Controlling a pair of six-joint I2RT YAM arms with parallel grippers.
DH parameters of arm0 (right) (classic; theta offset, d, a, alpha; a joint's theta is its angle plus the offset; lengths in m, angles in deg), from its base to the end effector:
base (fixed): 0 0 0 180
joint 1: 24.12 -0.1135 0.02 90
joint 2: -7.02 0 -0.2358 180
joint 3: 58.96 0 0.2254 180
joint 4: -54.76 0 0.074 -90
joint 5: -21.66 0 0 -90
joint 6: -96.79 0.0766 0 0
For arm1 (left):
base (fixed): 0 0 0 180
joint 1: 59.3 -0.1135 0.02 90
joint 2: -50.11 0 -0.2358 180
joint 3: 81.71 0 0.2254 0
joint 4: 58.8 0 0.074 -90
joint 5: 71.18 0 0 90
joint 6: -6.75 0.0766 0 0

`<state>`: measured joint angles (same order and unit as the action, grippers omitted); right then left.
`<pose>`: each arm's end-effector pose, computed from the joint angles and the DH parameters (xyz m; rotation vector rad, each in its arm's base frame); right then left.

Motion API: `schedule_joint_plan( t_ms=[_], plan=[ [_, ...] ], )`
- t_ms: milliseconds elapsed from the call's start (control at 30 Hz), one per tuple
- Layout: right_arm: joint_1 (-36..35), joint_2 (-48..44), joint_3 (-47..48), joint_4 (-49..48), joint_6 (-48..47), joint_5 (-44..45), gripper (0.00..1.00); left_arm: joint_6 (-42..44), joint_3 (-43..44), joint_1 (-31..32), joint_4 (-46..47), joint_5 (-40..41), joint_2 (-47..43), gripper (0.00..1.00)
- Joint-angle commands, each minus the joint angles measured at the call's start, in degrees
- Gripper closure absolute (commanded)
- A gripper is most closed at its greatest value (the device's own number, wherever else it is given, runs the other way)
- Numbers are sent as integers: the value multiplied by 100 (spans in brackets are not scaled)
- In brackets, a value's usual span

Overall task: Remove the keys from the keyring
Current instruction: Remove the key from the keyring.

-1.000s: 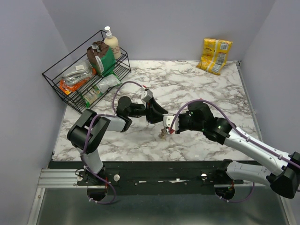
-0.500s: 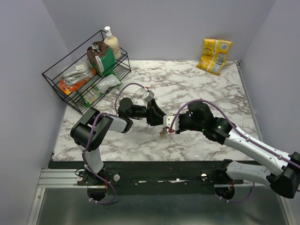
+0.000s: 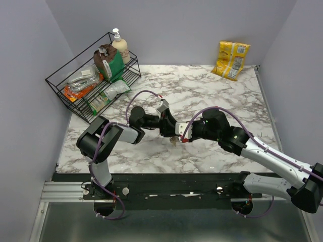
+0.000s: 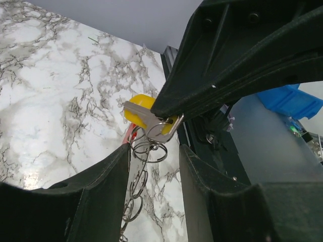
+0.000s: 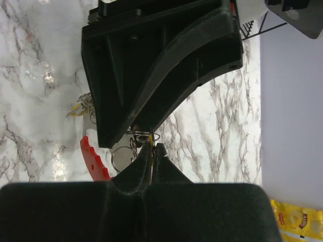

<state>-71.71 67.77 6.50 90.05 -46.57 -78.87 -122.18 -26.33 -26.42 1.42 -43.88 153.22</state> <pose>0.1636 0.1999 0.2618 -1.6856 1.2480 0.1326 0.2416 -0.2372 0.2000 0.9771 1.4394 -1.6962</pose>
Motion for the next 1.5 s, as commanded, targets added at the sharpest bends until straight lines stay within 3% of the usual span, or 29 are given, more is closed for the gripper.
schedule_joint_plan(
  t_ms=[0, 467, 900, 1467],
  plan=[
    [13, 51, -142, -579, 54, 393, 99, 88, -74, 25, 1065, -120, -142, 49],
    [22, 130, -247, -527, -69, 446, 99, 132, -118, -45, 1048, 38, -204, 62],
    [110, 253, -273, -255, -183, 376, 99, 159, -171, -107, 1100, 82, -283, 100],
    [374, 324, -291, -123, -350, 736, 99, -211, -285, -379, 1707, 135, -502, 100]
  ],
)
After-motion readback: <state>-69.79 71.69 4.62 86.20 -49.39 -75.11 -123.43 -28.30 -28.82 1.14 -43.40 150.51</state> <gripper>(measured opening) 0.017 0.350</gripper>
